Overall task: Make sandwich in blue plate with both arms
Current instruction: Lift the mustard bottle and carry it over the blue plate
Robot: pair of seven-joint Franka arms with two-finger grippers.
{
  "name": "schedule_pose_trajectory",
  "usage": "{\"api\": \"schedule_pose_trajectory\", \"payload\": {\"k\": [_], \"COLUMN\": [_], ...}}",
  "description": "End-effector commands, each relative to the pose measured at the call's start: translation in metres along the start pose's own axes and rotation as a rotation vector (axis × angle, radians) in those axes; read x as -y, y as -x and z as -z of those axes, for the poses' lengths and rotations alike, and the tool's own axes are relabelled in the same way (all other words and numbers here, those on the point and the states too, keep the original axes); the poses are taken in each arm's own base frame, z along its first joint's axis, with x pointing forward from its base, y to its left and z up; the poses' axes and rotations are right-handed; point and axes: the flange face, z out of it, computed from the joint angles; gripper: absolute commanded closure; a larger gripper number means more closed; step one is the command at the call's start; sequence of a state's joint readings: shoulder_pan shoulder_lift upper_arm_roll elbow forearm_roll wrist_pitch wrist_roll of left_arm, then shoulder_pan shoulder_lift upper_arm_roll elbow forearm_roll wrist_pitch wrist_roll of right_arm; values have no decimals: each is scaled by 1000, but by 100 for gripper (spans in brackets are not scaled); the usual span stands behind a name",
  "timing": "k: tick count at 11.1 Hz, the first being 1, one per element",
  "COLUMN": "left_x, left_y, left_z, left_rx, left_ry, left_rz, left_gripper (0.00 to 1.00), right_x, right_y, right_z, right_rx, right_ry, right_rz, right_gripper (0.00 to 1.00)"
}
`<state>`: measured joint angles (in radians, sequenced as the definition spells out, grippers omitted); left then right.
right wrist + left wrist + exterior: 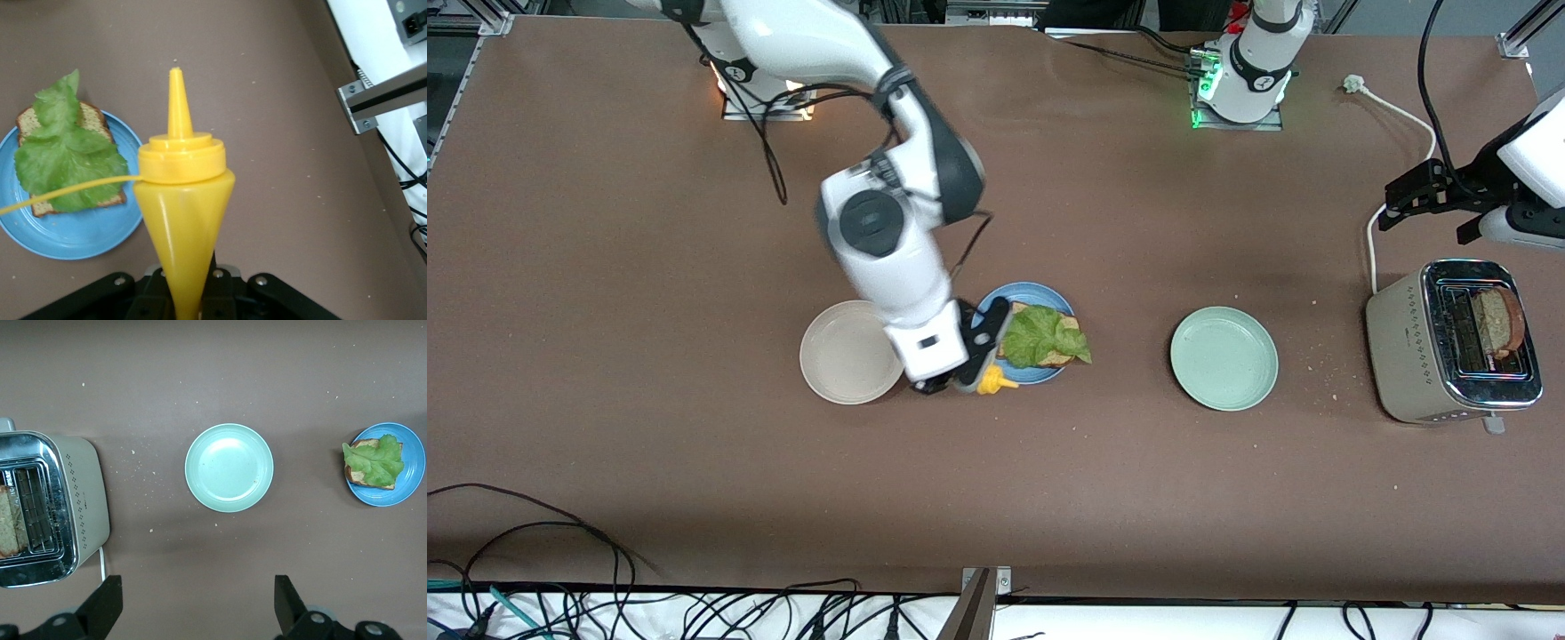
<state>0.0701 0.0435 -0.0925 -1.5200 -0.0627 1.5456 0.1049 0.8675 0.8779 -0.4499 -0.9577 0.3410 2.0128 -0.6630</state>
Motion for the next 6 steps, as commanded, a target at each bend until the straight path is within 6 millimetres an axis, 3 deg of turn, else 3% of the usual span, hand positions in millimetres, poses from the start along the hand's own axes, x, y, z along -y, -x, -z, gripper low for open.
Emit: {"api": "schedule_pose_trajectory", "payload": {"k": [1,4,6], "left_x": [0,4,10], "left_y": [4,5,6], "left_z": [8,8,9], "left_rx": [-2,-1,-2], "left_ry": [21,21,21], "left_rz": [-1,4,15], "left_gripper": [0,0,0], "right_x": [71,124,143], "right_y": [-29,-36,-29], "right_z": [-31,-68,-87], "right_rx": [119,224,283], "right_ry": [150,247,281], "right_rz": [-6,62,79], "right_gripper": [89,89,96]}}
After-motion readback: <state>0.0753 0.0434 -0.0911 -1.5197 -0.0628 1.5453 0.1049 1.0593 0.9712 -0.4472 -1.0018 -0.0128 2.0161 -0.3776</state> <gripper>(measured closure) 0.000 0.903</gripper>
